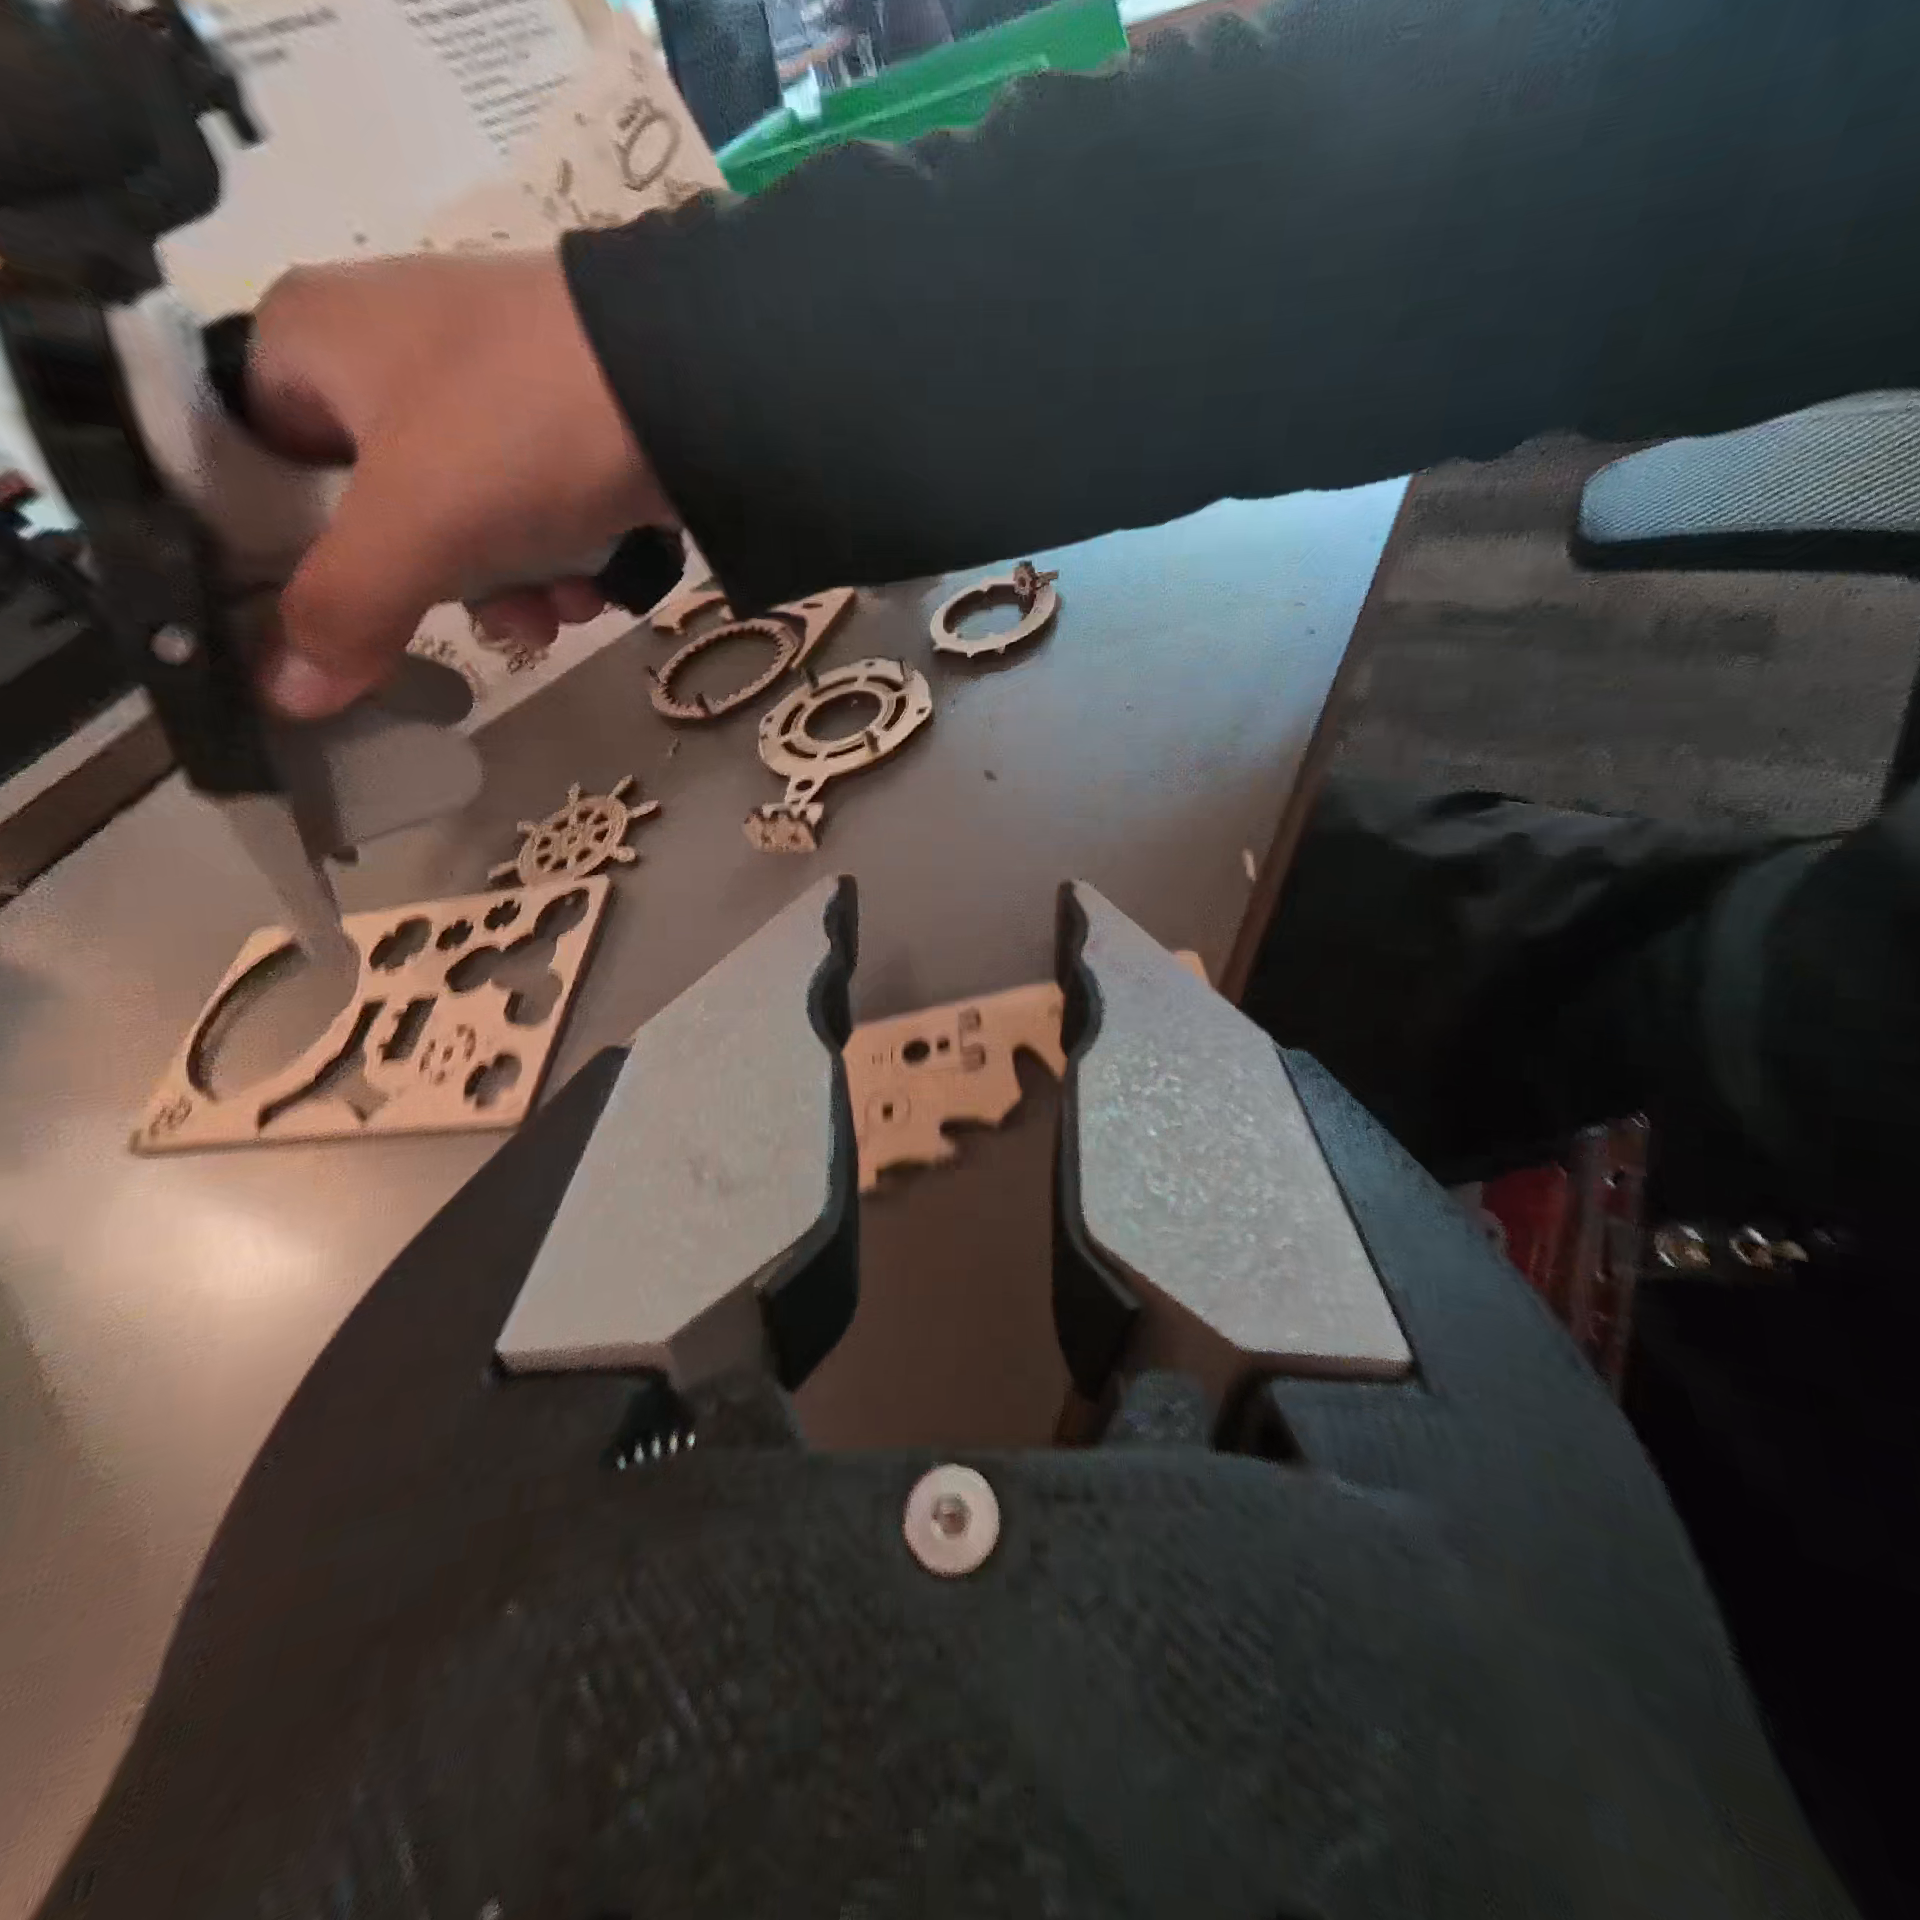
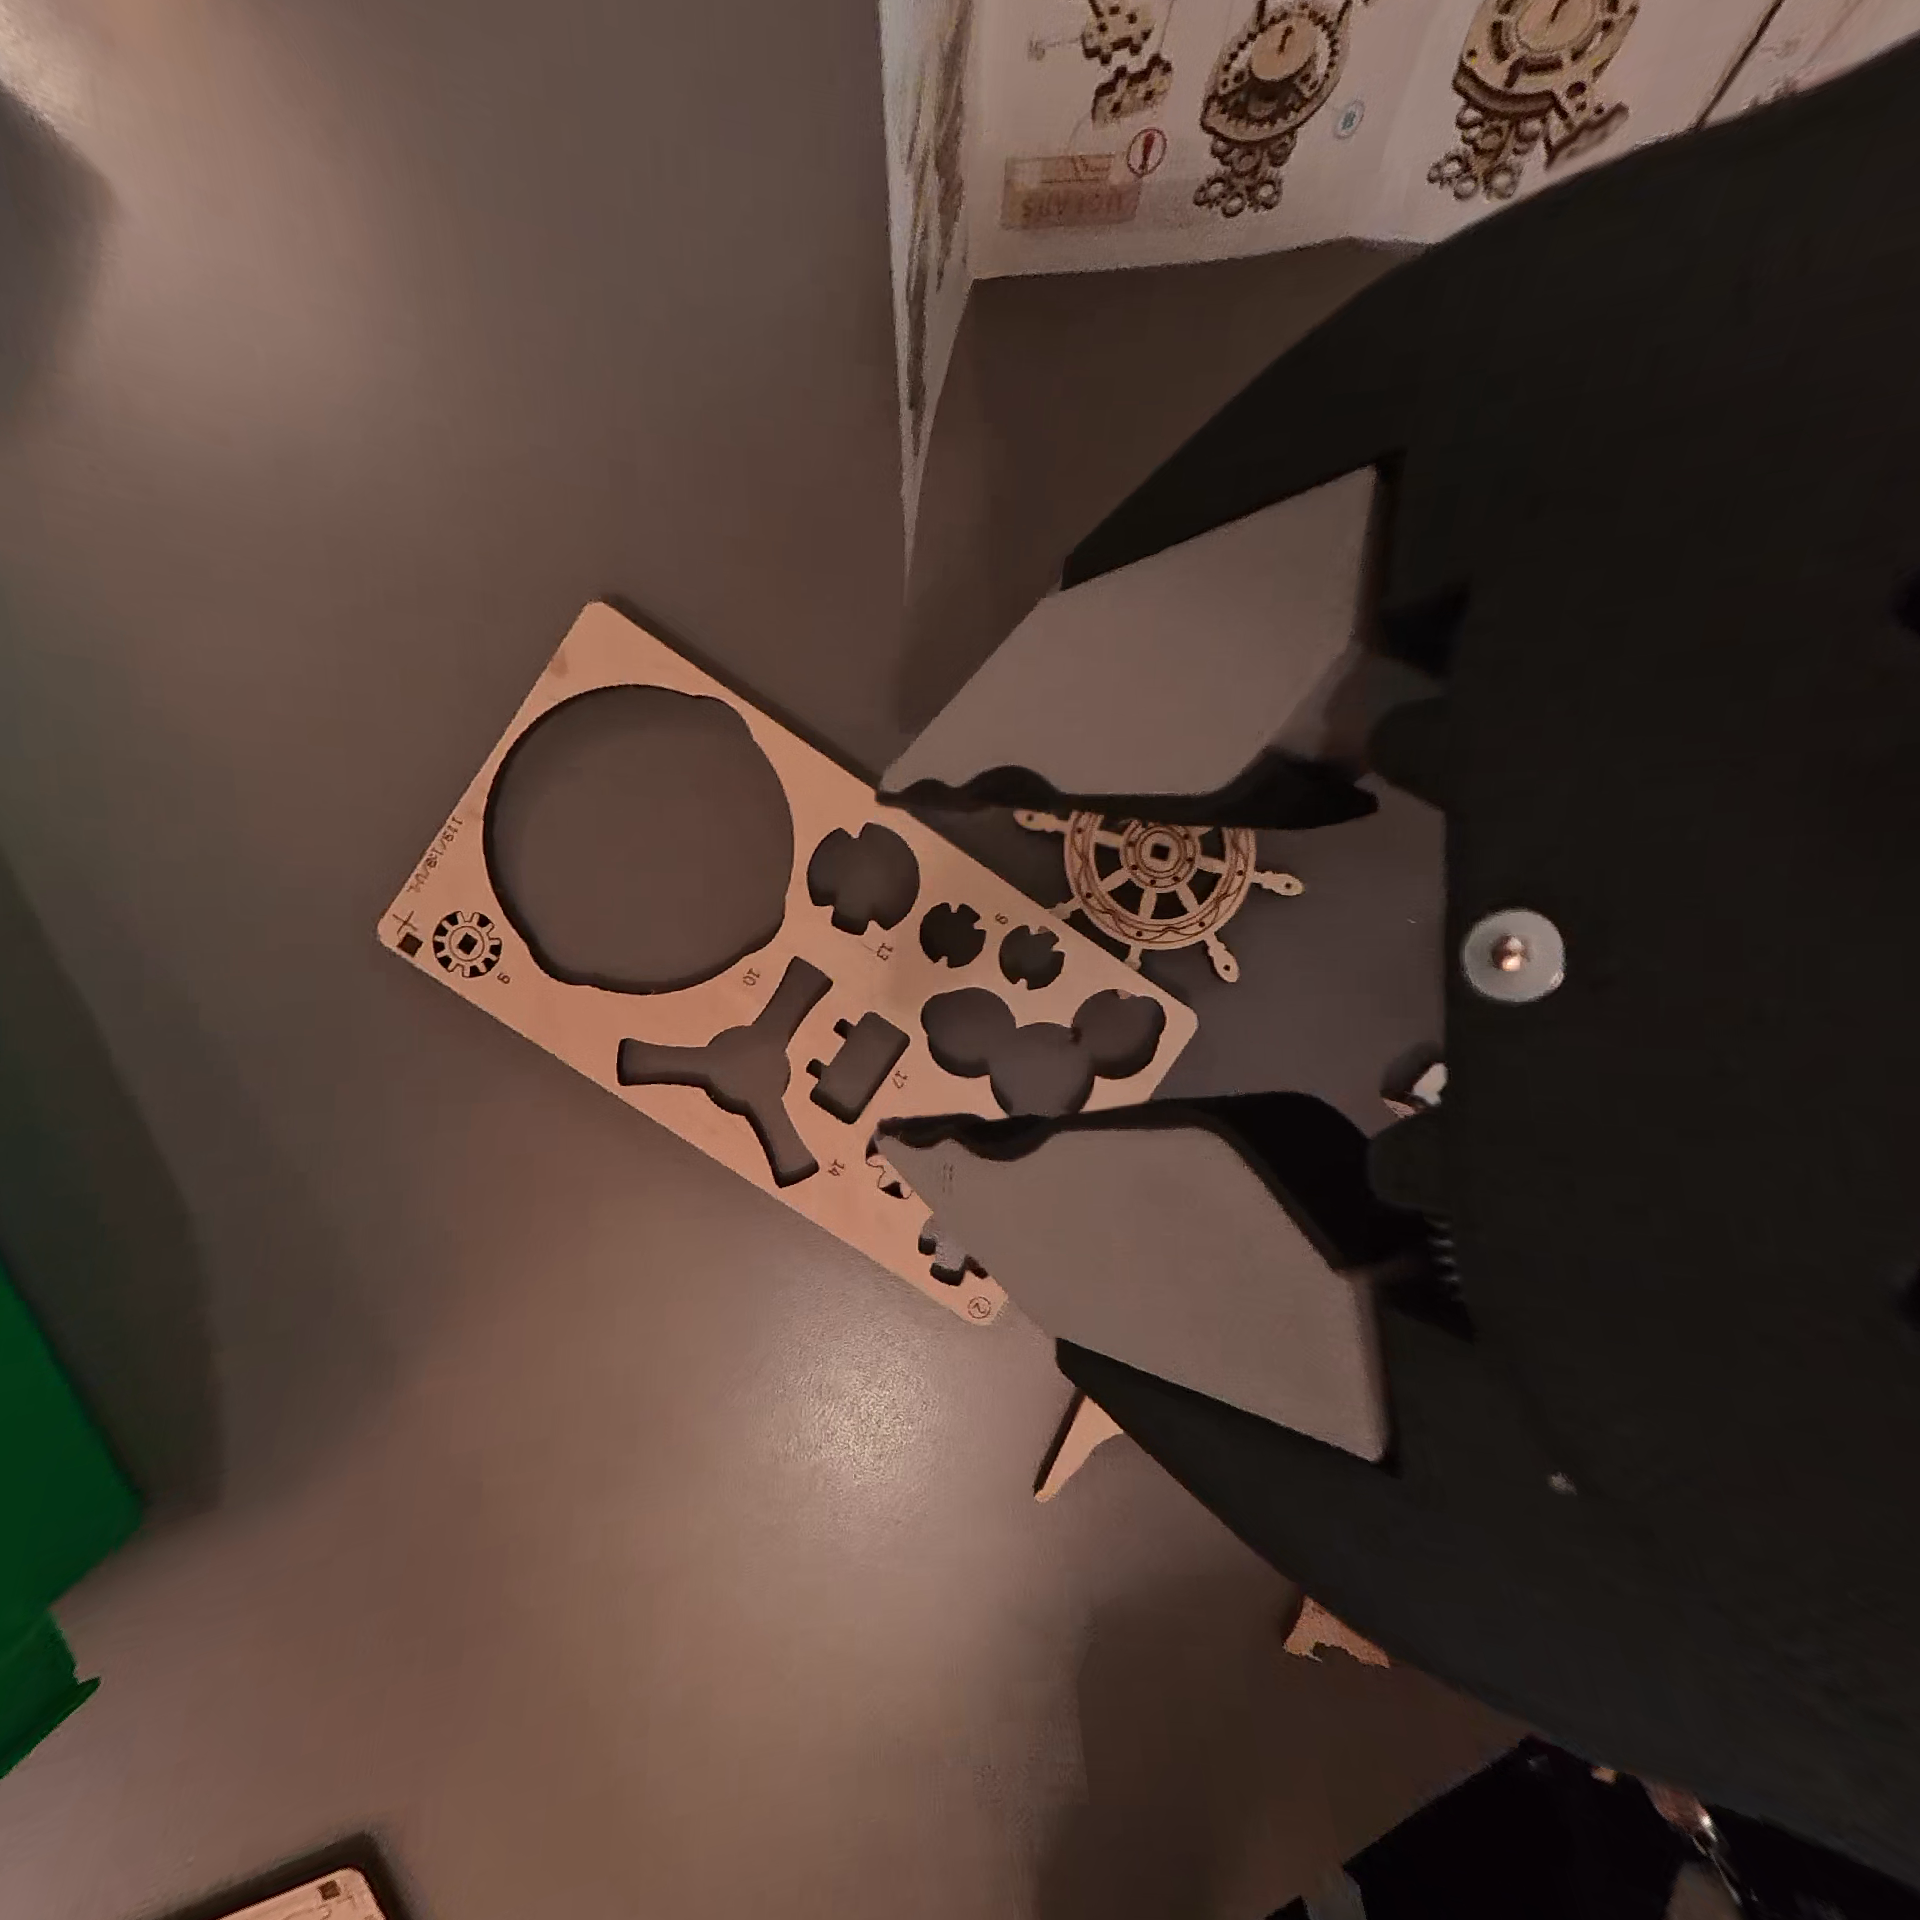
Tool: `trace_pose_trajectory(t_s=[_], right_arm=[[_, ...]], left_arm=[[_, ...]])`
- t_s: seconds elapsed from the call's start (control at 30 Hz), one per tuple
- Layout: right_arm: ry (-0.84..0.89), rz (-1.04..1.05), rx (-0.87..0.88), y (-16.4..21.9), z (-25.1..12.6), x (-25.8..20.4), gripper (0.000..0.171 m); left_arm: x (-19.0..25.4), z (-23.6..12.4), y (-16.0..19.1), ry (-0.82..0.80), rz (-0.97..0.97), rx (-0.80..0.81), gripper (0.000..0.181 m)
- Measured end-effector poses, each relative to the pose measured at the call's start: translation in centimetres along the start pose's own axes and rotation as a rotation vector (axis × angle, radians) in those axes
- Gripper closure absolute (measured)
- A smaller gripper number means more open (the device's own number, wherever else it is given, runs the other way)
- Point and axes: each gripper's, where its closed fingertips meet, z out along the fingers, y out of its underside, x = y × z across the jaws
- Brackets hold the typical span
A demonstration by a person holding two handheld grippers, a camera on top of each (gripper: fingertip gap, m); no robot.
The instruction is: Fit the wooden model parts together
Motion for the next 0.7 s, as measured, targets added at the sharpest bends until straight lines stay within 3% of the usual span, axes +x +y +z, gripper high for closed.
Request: trace_pose_trajectory(t_s=[0.1,0.23,0.3,0.4,0.5,0.6,0.7], right_arm=[[-0.026,0.069,0.002,0.3,0.5,0.0,0.095],[-0.04,0.078,0.068,-0.1,0.1,-0.3,0.091],[-0.035,0.076,0.082,0.2,-0.5,0.0,0.091],[-0.045,0.084,0.133,1.0,-2.3,0.4,0.092],[-0.064,0.088,0.197,2.1,-4.6,0.5,0.092],[-0.095,0.099,0.239,3.3,-6.1,0.4,0.092],[-0.146,0.096,0.255,4.1,-6.9,-0.6,0.092]], left_arm=[[0.1,3.7,0.2,0.023,0.044,-0.113,0.154],[-3.4,7.6,3.5,-0.061,0.012,-0.316,0.155],[-5.6,7.3,2.9,-0.146,-0.029,-0.272,0.151],[-9.5,3.0,1.0,-0.293,-0.075,-0.147,0.143],[-17.3,-4.7,1.0,-0.584,-0.122,-0.066,0.141],[-24.4,-9.7,4.8,-0.747,-0.246,-0.131,0.123],[-29.4,-10.3,10.3,-0.842,-0.255,-0.342,0.117]])
